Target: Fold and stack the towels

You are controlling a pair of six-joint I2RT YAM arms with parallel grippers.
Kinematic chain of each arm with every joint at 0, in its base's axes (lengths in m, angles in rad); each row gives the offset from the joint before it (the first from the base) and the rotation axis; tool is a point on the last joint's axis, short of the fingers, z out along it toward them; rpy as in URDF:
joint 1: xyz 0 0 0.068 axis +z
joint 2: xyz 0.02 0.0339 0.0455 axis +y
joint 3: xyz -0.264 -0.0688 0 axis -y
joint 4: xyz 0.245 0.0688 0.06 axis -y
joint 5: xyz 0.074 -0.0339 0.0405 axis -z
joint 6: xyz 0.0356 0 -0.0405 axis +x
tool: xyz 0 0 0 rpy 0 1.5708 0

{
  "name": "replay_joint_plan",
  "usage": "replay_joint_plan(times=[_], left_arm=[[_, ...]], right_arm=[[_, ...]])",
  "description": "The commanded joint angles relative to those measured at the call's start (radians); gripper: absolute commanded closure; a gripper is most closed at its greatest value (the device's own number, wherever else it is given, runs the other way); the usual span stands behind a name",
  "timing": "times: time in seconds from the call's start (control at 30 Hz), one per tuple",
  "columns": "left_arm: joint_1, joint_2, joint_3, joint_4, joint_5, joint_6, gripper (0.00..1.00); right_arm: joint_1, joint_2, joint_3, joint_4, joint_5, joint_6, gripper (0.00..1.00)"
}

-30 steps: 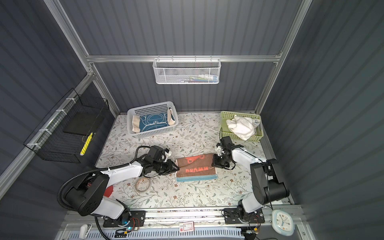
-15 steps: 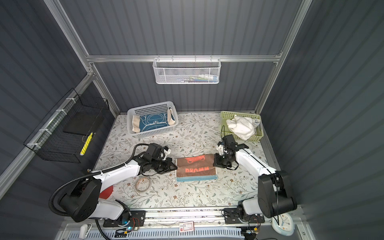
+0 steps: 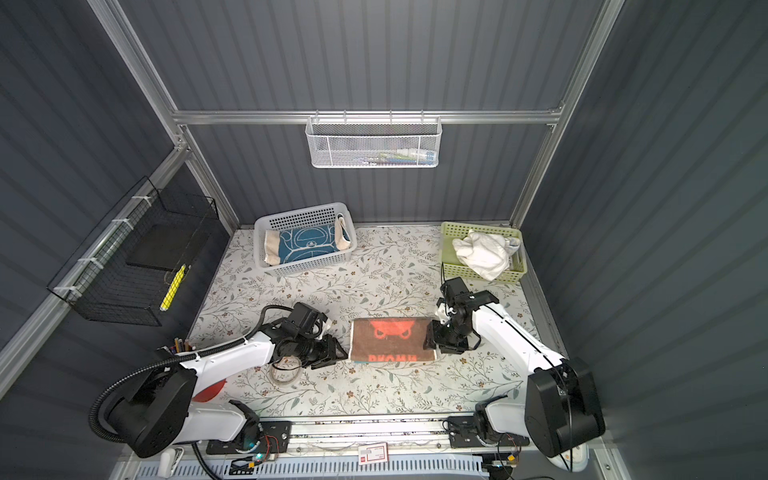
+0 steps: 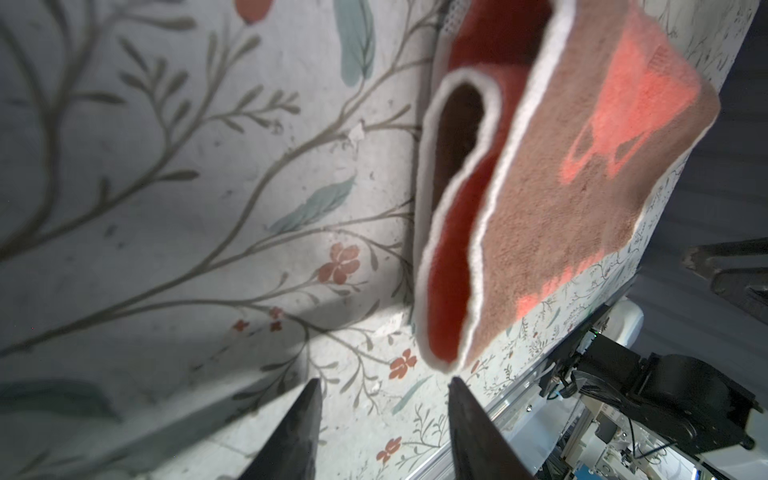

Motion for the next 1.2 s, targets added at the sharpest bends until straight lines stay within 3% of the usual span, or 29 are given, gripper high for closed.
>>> replay_joint_plan(times=[0.0,0.2,0.5,0.67,0.97,1.17], left_arm=[[0.005,-0.011,0.053,-0.032,-0.041,0.007,0.47],[0.007,0.119,0.120,0.050,0.013,-0.006,0.46],[0.007,0.278,0.101,0.313,0.095,-0.151,0.46],[0.007,0.329,0.103,0.408,0.110,-0.199,0.54],[0.008,0.458,0.309,0.249,0.129,-0.101,0.96],[0.051,0.511,0.589,-0.045,0.096,0.072,1.00]], right_arm=[[0.000,0.027,0.054,-0.034,0.072,0.003,0.43],[0.035,0.146,0.112,0.048,0.032,-0.010,0.44],[0.101,0.318,0.087,0.175,-0.056,-0.005,0.54],[0.112,0.338,0.073,0.207,-0.058,-0.005,0.56],[0.104,0.262,0.162,0.179,0.041,-0.059,0.52],[0.079,0.220,0.213,0.193,0.036,-0.073,0.52]])
